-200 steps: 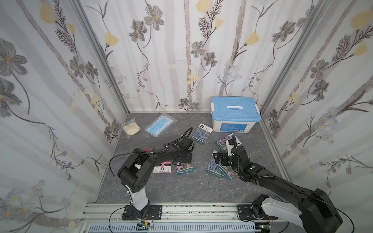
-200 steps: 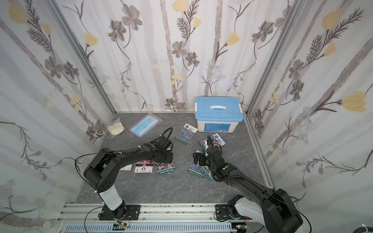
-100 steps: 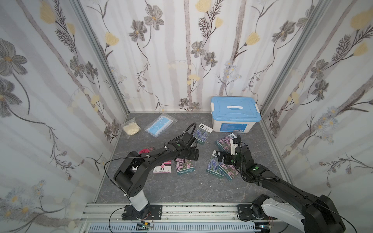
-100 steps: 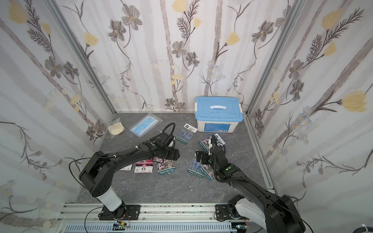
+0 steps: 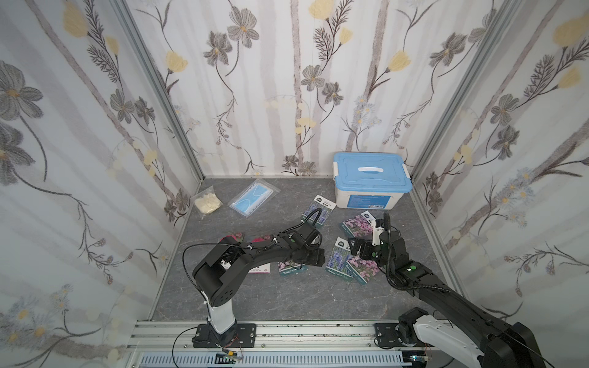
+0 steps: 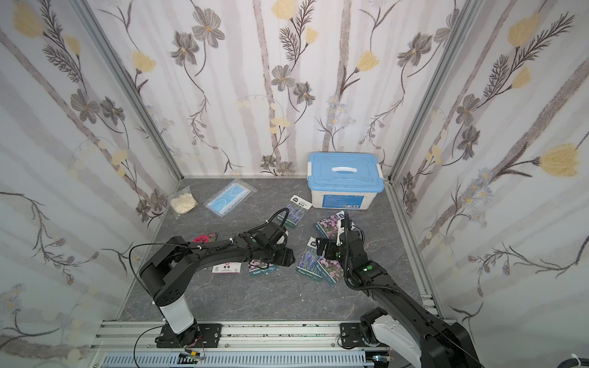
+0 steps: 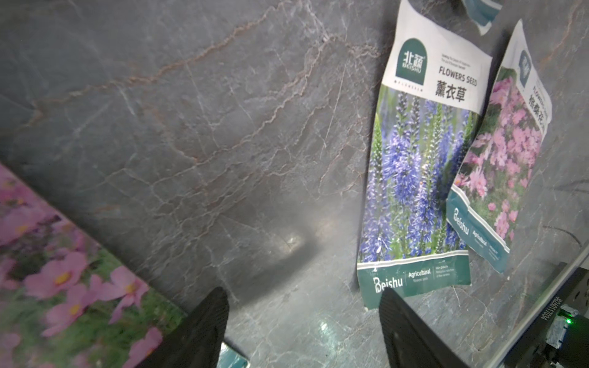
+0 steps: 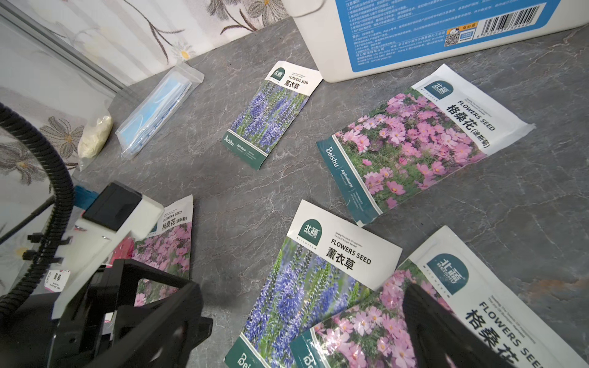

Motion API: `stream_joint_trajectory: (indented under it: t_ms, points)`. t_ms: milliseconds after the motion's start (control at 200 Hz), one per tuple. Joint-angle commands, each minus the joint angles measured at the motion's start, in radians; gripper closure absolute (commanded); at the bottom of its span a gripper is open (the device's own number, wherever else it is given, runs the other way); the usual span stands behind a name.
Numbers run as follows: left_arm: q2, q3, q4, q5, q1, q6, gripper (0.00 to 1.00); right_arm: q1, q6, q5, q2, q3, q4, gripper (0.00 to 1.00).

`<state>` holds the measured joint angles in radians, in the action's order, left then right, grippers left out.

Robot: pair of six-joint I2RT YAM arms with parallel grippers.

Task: Arrange the seed packets in a row
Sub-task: Adjust the seed packet at the center of the board, then pick up the seed packet from the center of the board.

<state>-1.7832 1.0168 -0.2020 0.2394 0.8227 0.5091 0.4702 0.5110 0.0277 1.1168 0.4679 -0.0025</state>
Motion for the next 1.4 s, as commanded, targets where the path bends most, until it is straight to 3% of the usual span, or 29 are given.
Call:
stream_joint_trajectory:
  t_ms: [0,1179,1394]
  points:
    - [-0.002,-0.017,0.021,0.003,0.001,0.014,0.23,-0.005,-0.008,0.001,-0.005,-0.003,-0.01,0.0]
    - [0.107,-0.122,-0.034,-0.018,0.012,0.021,0.25,-0.024,-0.004,-0.005,0.002,-0.021,0.002,0.0]
    - [0.138,-0.097,-0.029,-0.024,0.034,0.01,0.22,-0.074,0.038,-0.006,-0.01,-0.027,-0.012,0.0]
